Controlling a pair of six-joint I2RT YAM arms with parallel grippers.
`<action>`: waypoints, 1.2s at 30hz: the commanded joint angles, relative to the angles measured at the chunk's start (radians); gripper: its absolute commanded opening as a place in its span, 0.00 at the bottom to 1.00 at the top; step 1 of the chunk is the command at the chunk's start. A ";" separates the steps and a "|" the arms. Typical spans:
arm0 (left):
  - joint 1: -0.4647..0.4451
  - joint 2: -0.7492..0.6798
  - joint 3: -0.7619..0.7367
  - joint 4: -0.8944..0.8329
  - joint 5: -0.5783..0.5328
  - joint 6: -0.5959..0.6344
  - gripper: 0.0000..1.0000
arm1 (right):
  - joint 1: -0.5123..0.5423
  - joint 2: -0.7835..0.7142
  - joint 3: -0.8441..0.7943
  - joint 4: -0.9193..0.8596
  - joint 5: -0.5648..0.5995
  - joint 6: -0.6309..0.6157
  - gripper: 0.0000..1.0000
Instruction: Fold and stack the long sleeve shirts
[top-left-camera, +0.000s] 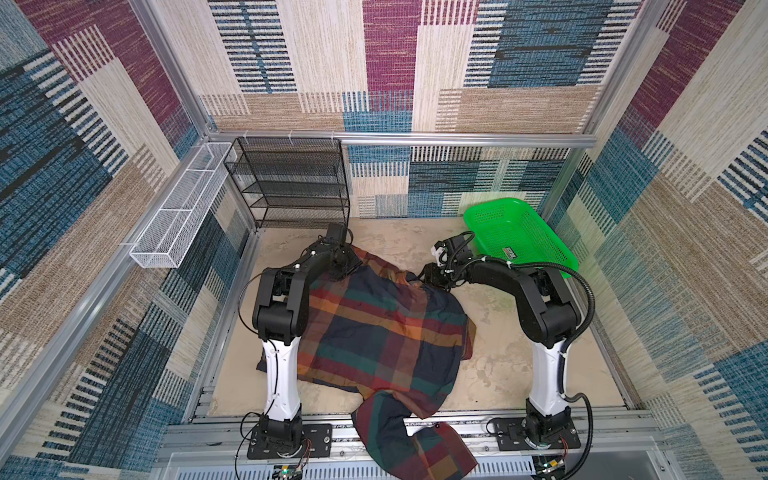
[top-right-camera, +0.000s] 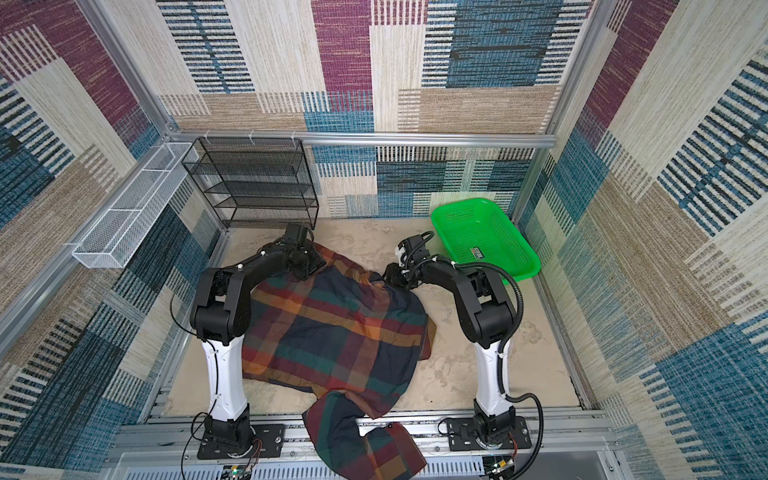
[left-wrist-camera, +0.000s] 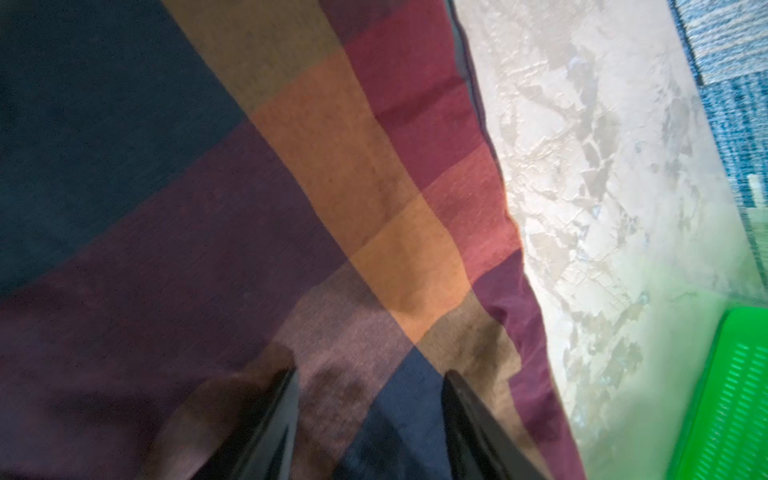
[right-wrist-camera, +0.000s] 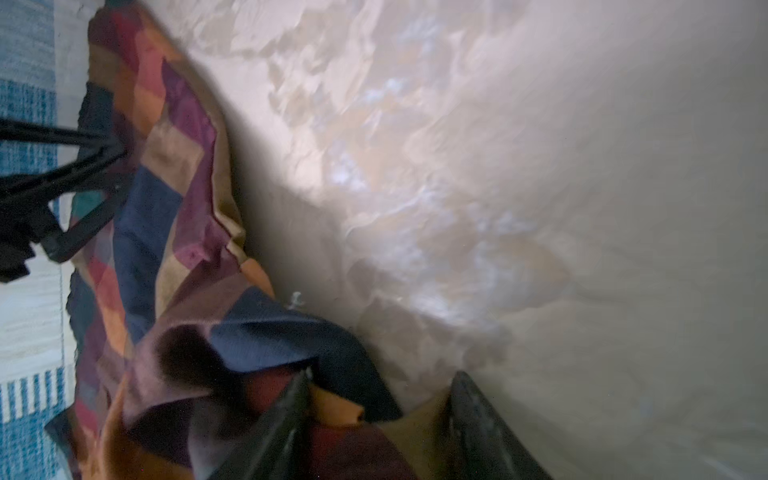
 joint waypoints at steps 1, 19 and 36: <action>0.001 0.019 -0.028 -0.144 0.035 -0.032 0.59 | 0.009 0.022 -0.013 -0.021 -0.058 -0.001 0.34; 0.016 0.008 -0.070 -0.107 0.035 -0.043 0.59 | 0.120 -0.406 -0.056 0.056 0.351 -0.144 0.00; 0.033 0.015 -0.099 -0.076 0.051 -0.057 0.59 | 0.693 -0.467 -0.434 0.249 0.153 0.147 0.32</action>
